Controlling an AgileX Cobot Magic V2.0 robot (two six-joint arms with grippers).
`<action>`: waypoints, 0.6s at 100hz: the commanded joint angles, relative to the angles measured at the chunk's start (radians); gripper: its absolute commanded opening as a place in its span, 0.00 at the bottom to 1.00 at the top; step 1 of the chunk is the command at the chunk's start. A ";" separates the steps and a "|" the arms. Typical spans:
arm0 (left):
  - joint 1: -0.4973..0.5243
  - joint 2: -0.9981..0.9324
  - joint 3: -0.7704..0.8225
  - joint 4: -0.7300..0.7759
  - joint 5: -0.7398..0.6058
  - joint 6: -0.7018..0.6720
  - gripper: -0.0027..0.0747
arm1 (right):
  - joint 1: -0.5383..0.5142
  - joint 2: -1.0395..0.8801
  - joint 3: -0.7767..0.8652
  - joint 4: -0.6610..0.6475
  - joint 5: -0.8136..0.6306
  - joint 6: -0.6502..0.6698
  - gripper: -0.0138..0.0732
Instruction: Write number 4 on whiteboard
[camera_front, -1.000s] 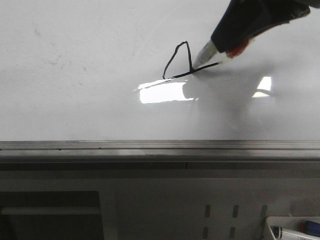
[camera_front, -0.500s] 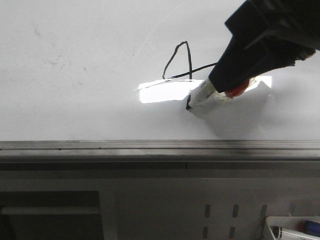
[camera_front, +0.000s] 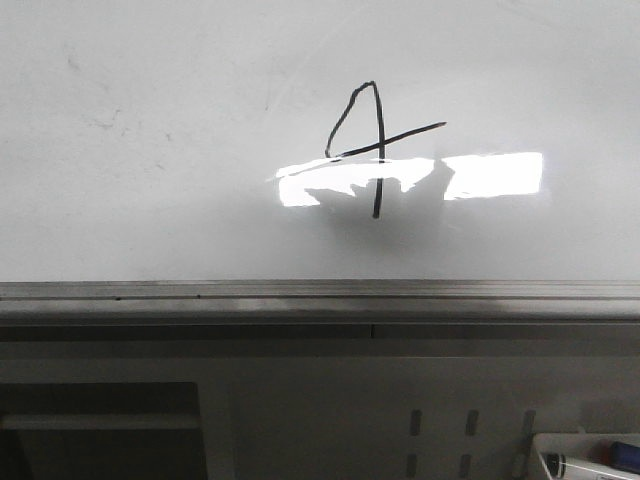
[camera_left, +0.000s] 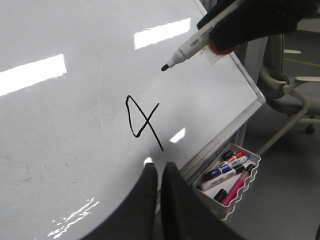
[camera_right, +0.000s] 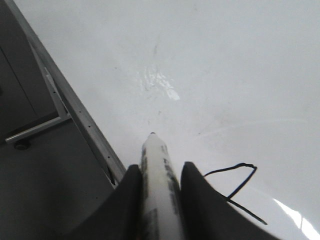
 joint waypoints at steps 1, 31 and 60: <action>0.003 0.005 -0.065 0.026 0.010 0.005 0.15 | 0.033 -0.014 -0.036 -0.004 -0.033 -0.019 0.11; 0.003 0.094 -0.269 0.225 0.250 0.005 0.53 | 0.191 0.043 -0.036 -0.010 0.019 -0.191 0.11; -0.083 0.259 -0.379 0.239 0.423 0.005 0.44 | 0.349 0.057 -0.036 -0.010 -0.071 -0.234 0.11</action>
